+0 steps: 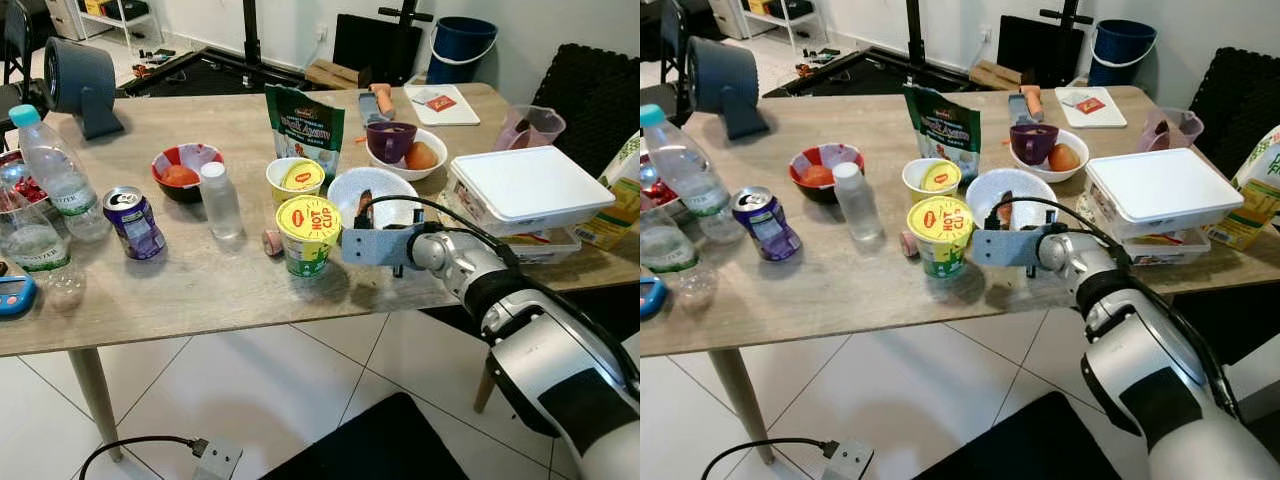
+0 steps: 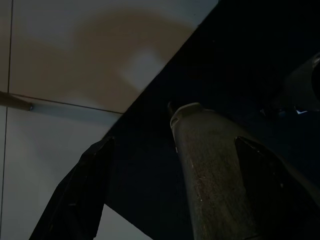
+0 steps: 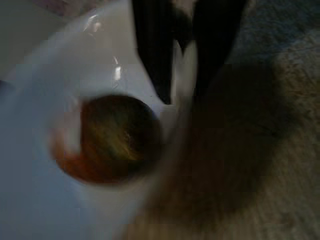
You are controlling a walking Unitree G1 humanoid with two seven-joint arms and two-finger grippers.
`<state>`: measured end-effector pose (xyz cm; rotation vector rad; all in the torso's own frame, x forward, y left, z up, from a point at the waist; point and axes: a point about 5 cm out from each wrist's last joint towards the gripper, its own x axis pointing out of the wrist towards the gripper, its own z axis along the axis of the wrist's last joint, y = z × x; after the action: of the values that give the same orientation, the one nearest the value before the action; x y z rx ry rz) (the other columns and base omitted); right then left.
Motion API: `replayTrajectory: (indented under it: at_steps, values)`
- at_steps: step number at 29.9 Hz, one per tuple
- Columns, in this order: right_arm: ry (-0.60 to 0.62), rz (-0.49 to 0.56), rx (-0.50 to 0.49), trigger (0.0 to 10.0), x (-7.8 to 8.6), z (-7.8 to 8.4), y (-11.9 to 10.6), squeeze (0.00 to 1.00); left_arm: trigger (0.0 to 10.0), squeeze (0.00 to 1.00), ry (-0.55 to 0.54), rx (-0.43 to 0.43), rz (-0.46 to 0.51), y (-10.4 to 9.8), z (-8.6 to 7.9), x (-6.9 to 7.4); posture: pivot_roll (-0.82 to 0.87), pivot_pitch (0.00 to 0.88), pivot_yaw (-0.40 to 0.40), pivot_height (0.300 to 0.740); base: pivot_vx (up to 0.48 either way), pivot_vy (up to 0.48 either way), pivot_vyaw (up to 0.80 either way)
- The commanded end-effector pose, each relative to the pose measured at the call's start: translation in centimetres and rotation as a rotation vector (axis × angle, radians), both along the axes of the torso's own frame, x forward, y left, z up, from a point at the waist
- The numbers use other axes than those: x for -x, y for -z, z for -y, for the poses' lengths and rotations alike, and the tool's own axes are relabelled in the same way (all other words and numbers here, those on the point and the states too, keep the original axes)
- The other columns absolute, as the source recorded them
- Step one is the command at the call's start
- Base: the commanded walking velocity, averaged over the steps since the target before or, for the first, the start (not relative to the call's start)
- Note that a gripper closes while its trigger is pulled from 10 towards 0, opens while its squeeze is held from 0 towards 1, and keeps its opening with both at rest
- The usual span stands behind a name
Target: Restocking fridge
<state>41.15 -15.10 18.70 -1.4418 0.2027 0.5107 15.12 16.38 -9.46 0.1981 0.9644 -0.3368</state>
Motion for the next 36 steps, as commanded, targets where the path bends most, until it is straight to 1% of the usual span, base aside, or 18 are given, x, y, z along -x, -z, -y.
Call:
replayTrajectory:
  at_steps: [1, 7, 10, 12, 15, 16, 18, 19, 21, 23, 24, 26, 28, 31, 32, 33, 34, 36]
  values:
    - [0.016, -0.009, -0.022, 0.0, 0.1, 0.6, 0.0, 0.00, 10.0, 0.00, 0.016, -0.016, -0.329, 2.6, -0.2, 8.3, 0.04, 0.243, -0.051, 0.740, 0.000, 0.000, 0.00]
    - [0.016, 0.013, -0.040, 0.0, -0.2, 1.1, -1.1, 0.00, 10.0, 0.00, 0.026, -0.014, -0.321, 2.6, -0.1, 7.9, 0.03, 0.234, -0.045, 0.740, 0.000, 0.000, 0.00]
    - [-0.027, 0.015, -0.038, 0.7, -0.2, 0.9, -2.1, 0.00, 10.0, 0.00, 0.030, -0.017, -0.321, 2.5, -0.2, 7.8, 0.03, 0.224, -0.042, 0.740, 0.000, 0.000, 0.00]
    - [-0.056, 0.010, -0.030, 1.0, -0.3, 0.8, -2.6, 0.00, 10.0, 0.00, 0.031, -0.018, -0.321, 2.5, -0.2, 7.7, 0.03, 0.218, -0.042, 0.740, 0.000, 0.000, 0.00]
    - [-0.083, 0.007, -0.020, 0.9, -0.2, 0.7, -2.9, 0.00, 10.0, 0.00, 0.032, -0.018, -0.320, 2.5, -0.3, 7.7, 0.03, 0.218, -0.042, 0.740, 0.000, 0.000, 0.00]
    - [-0.112, -0.004, -0.010, 1.3, -0.2, 0.6, -3.2, 0.00, 10.0, 0.00, 0.033, -0.019, -0.319, 2.5, -0.2, 7.5, 0.02, 0.205, -0.041, 0.740, 0.000, 0.000, 0.00]
    - [-0.144, -0.017, 0.000, 1.3, -0.1, 0.5, -3.4, 0.00, 10.0, 0.00, 0.033, -0.020, -0.317, 2.5, -0.2, 7.4, 0.02, 0.205, -0.041, 0.740, 0.000, 0.000, 0.00]
    - [-0.184, -0.045, 0.006, 1.8, 0.1, 0.3, -3.4, 0.00, 10.0, 0.00, 0.034, -0.020, -0.313, 2.4, -0.2, 7.2, 0.02, 0.195, -0.041, 0.740, 0.000, 0.000, 0.00]
    - [-0.228, -0.077, 0.012, 1.8, 0.4, 0.1, -3.5, 0.00, 10.0, 0.00, 0.035, -0.020, -0.309, 2.4, -0.2, 7.0, 0.02, 0.195, -0.041, 0.740, 0.000, 0.000, 0.00]
    - [-0.237, -0.083, 0.014, 1.8, 0.4, 0.1, -3.5, 0.00, 10.0, 0.00, 0.035, -0.019, -0.308, 2.4, -0.2, 6.9, 0.02, 0.195, -0.041, 0.740, 0.000, 0.000, 0.00]
    - [-0.265, -0.116, 0.034, 1.8, 0.6, 0.1, -3.4, 0.00, 10.0, 0.00, 0.036, -0.019, -0.303, 2.3, -0.1, 6.7, 0.01, 0.177, -0.039, 0.740, 0.000, 0.000, 0.00]
    - [-0.292, -0.163, 0.082, 1.8, 1.0, 0.6, -3.3, 0.00, 10.0, 0.00, 0.040, -0.020, -0.292, 2.2, 0.1, 6.0, 0.00, 0.160, -0.038, 0.740, 0.000, 0.000, 0.00]
    - [-0.287, -0.183, 0.111, 1.9, 1.1, 1.3, -3.4, 0.00, 10.0, 0.00, 0.042, -0.020, -0.285, 2.2, 0.2, 5.6, -0.01, 0.153, -0.038, 0.740, 0.000, 0.000, 0.00]
    - [-0.280, -0.192, 0.123, 1.9, 1.2, 1.8, -3.4, 0.00, 10.0, 0.00, 0.044, -0.021, -0.280, 2.1, 0.2, 5.3, -0.02, 0.142, -0.037, 0.740, 0.000, 0.000, 0.00]
    - [-0.271, -0.195, 0.127, 1.8, 1.2, 2.2, -3.4, 0.00, 10.0, 0.00, 0.045, -0.021, -0.277, 2.1, 0.3, 5.2, -0.02, 0.131, -0.036, 0.740, 0.000, 0.000, 0.00]
    - [-0.261, -0.227, 0.143, 1.8, 1.6, 3.3, -3.2, 0.00, 10.0, 0.00, 0.047, -0.022, -0.272, 2.0, 0.3, 4.8, -0.03, 0.117, -0.033, 0.740, 0.000, 0.000, 0.00]
    - [-0.261, -0.227, 0.143, 1.8, 1.6, 3.3, -3.2, 0.00, 10.0, 0.00, 0.047, -0.022, -0.272, 2.0, 0.3, 4.8, -0.03, 0.117, -0.033, 0.740, 0.000, 0.000, 0.00]
    - [-0.264, -0.253, 0.144, 1.8, 2.0, 4.1, -3.1, 0.00, 10.0, 0.00, 0.049, -0.024, -0.271, 2.0, 0.3, 4.7, -0.04, 0.109, -0.028, 0.740, 0.000, 0.000, 0.00]
